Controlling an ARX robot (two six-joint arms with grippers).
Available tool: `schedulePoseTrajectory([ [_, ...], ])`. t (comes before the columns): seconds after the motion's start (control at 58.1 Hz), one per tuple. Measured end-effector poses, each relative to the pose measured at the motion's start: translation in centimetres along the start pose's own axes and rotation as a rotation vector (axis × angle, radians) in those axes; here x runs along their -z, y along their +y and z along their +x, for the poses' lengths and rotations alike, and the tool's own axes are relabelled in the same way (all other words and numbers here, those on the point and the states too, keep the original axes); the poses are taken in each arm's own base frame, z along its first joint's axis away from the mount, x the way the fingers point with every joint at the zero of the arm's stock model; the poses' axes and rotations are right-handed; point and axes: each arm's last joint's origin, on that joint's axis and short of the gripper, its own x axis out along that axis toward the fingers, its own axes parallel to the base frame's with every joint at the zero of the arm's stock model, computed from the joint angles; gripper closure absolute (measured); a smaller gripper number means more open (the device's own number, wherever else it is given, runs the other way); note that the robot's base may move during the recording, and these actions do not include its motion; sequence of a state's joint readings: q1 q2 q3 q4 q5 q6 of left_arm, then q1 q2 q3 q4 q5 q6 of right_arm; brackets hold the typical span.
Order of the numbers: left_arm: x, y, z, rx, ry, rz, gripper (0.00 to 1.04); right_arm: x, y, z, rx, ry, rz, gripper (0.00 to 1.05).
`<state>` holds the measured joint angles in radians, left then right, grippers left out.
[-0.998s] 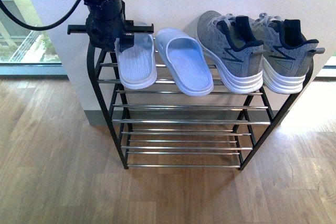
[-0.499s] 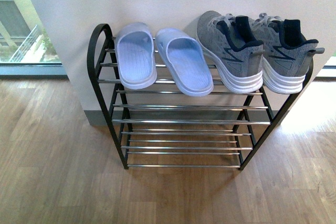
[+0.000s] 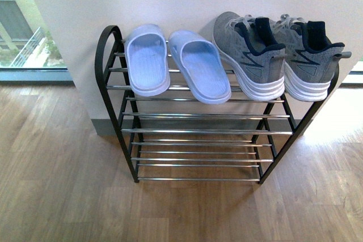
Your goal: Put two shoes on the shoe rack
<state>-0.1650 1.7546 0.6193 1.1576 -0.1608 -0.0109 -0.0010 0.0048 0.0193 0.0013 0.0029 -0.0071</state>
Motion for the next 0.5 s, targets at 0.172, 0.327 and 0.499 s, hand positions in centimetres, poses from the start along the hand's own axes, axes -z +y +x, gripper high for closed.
schedulePoseTrajectory([
  [0.172,0.7,1.7,-4.4,-0.002,0.040,0.007,1.03,0.0,0.0,0.0,0.000,0.000,0.000,0.09],
  [0.327,0.4,2.5,-7.1,-0.003,0.031,0.006,1.03,0.0,0.0,0.0,0.000,0.000,0.000,0.09],
  [0.499,0.4,3.2,-9.7,0.000,0.031,0.007,1.03,0.0,0.0,0.0,0.000,0.000,0.000,0.09],
])
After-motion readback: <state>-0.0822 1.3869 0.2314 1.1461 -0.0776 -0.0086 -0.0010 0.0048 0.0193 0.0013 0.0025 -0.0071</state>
